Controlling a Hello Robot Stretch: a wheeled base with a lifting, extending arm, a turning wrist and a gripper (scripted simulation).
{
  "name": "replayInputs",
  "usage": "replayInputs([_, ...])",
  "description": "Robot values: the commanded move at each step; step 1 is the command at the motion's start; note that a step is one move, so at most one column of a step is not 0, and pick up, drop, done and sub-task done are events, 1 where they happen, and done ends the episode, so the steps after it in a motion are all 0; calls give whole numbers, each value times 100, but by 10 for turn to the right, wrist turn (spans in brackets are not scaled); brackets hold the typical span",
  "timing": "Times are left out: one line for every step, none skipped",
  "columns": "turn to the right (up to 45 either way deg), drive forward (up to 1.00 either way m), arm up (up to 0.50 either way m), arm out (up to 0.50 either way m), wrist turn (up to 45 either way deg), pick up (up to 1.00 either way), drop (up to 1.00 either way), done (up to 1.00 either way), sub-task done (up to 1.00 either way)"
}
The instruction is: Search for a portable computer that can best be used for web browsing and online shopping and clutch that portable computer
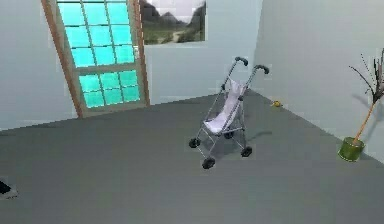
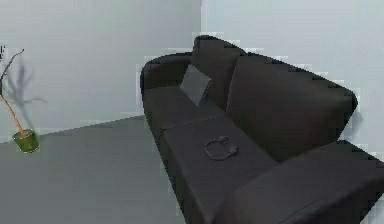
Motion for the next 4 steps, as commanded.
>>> replayInputs([450,0,0,0,0,0,0,0,0])
replayInputs([210,0,0,0,0,0,0,0,0])
replayInputs([0,90,0,0,0,0,0,0,0])
replayInputs([-390,0,0,0,0,0,0,0,0])
